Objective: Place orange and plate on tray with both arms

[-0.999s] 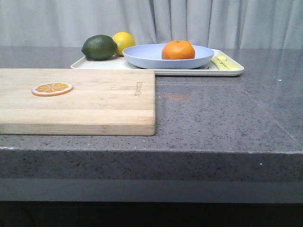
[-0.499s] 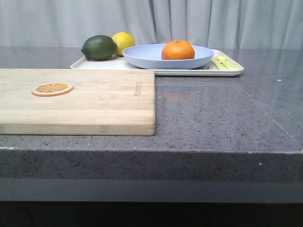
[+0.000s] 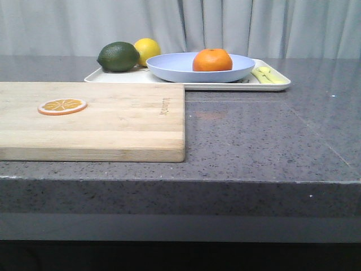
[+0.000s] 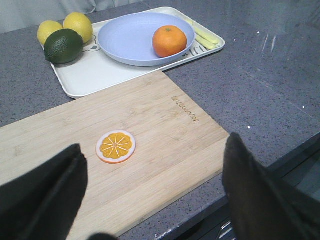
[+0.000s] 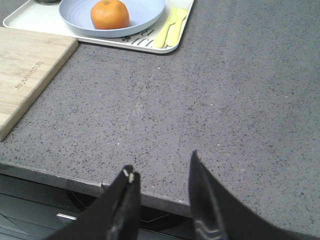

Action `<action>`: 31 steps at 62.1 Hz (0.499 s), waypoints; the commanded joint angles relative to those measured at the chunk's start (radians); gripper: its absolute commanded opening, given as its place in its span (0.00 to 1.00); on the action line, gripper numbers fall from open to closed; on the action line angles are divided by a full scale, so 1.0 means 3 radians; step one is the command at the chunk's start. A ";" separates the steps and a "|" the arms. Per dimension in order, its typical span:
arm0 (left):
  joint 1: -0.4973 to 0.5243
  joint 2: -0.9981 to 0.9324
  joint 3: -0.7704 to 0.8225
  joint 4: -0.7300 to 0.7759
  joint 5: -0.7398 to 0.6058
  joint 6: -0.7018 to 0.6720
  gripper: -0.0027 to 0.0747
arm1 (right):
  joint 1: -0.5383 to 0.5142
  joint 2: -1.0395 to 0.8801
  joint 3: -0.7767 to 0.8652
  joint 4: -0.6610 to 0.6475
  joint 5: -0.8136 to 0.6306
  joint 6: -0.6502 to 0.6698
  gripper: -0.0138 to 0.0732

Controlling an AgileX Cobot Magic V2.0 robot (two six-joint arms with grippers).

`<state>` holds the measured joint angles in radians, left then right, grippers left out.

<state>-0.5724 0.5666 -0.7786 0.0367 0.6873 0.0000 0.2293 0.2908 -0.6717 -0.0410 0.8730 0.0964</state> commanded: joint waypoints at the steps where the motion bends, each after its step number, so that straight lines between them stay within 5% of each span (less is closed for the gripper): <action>1: -0.0024 0.0015 -0.0078 -0.0004 -0.0234 -0.0031 0.52 | 0.0004 0.0039 -0.0067 -0.0070 -0.0258 -0.0040 0.35; 17: -0.0024 0.0015 -0.0078 -0.0004 -0.0234 -0.0031 0.12 | 0.0004 0.0039 -0.0067 -0.0070 -0.0265 -0.0040 0.02; 24: -0.0024 0.0015 -0.0078 -0.0004 -0.0234 -0.0031 0.01 | 0.0004 0.0039 -0.0063 -0.0070 -0.0265 -0.0040 0.02; 31: -0.0024 0.0015 -0.0078 -0.0004 -0.0234 -0.0031 0.01 | 0.0004 0.0039 -0.0058 -0.0070 -0.0265 -0.0040 0.02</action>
<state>-0.5724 0.5666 -0.7786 0.0367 0.6873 0.0000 0.2293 0.2908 -0.6663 -0.0410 0.8730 0.0964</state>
